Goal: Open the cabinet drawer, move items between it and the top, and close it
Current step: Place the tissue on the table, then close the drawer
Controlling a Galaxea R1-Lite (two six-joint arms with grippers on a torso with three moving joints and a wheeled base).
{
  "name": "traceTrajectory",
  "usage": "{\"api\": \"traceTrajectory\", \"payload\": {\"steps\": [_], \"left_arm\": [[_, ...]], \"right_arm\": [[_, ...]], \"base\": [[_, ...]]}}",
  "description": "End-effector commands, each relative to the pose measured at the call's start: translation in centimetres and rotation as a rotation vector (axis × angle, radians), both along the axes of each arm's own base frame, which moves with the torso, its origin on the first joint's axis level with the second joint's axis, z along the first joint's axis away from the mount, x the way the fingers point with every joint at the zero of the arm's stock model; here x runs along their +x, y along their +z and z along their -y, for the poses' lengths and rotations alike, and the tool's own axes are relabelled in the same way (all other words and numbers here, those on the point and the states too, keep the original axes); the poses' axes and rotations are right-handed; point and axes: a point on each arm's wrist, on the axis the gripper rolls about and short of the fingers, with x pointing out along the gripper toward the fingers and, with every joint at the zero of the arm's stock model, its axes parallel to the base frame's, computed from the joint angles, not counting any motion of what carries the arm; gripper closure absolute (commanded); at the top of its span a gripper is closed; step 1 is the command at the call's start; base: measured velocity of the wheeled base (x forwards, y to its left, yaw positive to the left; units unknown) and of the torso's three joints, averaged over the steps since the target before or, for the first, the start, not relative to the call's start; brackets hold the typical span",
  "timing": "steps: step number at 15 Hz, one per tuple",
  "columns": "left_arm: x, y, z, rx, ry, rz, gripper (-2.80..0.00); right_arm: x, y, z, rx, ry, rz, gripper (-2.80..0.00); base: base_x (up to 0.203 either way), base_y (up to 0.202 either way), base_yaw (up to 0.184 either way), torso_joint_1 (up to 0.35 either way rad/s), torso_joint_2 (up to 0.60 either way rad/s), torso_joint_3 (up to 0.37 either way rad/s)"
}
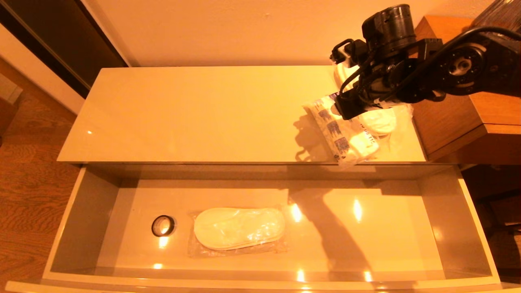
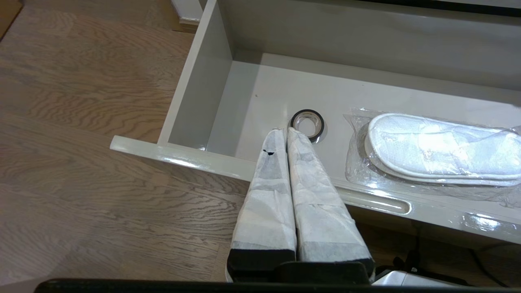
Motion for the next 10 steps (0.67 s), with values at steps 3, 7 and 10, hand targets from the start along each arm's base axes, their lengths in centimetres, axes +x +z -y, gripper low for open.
{"api": "traceTrajectory", "payload": {"steps": [3,7,10], "left_arm": [[-0.3,-0.1,0.1,0.007,0.001,0.037,0.0],[-0.3,-0.1,0.1,0.007,0.001,0.037,0.0],[-0.3,-0.1,0.1,0.007,0.001,0.037,0.0]], "right_arm": [[-4.2,2.5,2.3,0.03,-0.041,-0.053,-2.8],[-11.0,5.1,6.2,0.095,-0.139,-0.142,0.0],[-15.4,4.6,8.5,0.154,-0.242,-0.254,0.0]], "base": [[0.0,0.0,0.0,0.0,0.0,0.0],[0.0,0.0,0.0,0.0,0.0,0.0],[0.0,0.0,0.0,0.0,0.0,0.0]]}}
